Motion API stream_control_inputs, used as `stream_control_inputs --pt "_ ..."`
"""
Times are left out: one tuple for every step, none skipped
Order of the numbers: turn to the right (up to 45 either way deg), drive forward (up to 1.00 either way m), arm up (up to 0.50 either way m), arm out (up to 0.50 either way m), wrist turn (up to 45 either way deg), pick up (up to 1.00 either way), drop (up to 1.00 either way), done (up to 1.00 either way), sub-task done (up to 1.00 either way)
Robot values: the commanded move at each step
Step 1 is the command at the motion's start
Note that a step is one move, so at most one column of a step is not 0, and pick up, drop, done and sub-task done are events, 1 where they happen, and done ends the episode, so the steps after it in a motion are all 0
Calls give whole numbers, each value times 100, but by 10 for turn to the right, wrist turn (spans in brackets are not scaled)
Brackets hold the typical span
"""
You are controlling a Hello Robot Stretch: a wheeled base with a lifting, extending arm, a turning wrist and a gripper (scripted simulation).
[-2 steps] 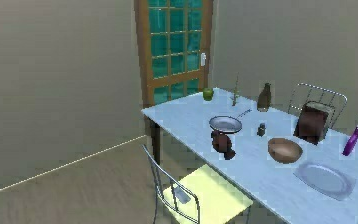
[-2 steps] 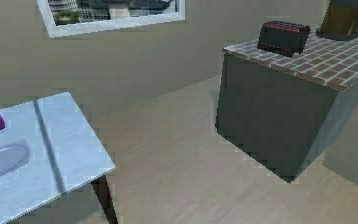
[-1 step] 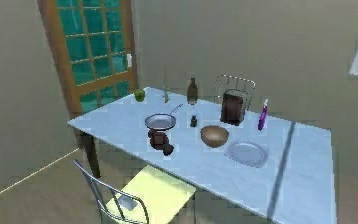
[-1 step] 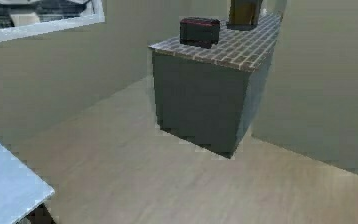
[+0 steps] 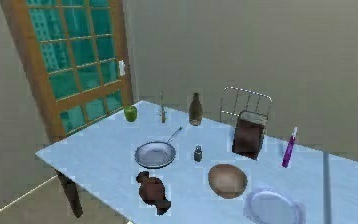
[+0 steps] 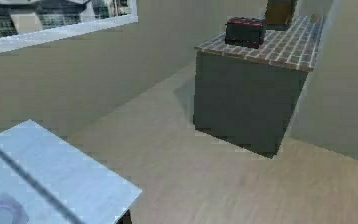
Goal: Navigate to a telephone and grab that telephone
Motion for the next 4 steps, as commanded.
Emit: stream_control_inputs --pt "-450 0 0 0 0 0 0 0 0" --pt "-450 0 0 0 0 0 0 0 0" --pt "-270 0 0 0 0 0 0 0 0" --pt "0 0 48 0 0 0 0 0 0"
